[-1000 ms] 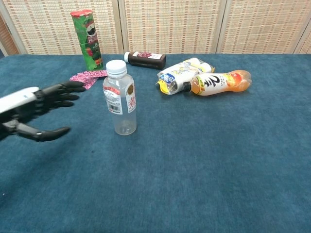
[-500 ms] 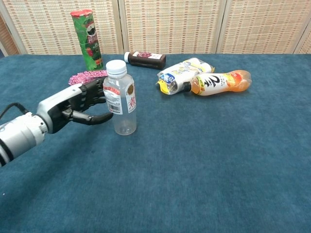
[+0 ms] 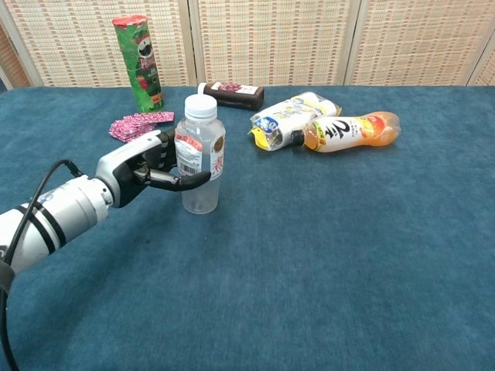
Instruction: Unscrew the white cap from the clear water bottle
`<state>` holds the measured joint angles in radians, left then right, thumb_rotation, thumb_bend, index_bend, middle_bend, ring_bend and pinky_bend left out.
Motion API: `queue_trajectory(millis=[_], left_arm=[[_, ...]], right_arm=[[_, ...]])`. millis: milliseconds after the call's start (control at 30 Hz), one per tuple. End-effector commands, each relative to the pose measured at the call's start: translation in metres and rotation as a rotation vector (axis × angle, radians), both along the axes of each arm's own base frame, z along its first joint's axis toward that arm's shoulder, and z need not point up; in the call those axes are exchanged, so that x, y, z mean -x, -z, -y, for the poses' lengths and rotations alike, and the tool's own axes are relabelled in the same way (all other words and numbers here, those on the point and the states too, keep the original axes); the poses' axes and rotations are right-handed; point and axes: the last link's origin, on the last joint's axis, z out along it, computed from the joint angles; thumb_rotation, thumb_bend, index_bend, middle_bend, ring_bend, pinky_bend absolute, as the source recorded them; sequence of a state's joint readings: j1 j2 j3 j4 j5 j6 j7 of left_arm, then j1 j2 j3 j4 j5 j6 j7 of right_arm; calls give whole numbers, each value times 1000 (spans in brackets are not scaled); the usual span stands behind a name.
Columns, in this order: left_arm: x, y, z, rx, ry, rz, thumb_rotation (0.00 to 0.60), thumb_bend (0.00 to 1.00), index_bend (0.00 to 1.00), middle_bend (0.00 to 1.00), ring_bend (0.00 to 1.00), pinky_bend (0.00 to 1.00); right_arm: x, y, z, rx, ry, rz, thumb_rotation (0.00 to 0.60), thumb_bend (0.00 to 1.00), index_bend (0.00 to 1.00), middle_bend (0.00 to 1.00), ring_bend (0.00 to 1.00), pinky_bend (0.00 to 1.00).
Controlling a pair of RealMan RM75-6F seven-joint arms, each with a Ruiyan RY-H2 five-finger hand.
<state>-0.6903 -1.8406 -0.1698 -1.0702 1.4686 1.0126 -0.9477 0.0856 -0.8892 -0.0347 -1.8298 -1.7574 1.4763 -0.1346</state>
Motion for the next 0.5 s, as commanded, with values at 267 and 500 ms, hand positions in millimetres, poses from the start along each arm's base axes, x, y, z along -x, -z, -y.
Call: queue_trajectory(millis=[267,500], left_arm=[[0,9,-6,-4,-46,42,600,345,420,469,288,214],[-5,7,-2,-29,-54,100,600,420,610,679,444,373]], right_arm=[[0,1,0,-7,1,-1,600,217,0,0,0,0],[-8,5,5,-18,-31,-4,600,217,0,0,0,0]])
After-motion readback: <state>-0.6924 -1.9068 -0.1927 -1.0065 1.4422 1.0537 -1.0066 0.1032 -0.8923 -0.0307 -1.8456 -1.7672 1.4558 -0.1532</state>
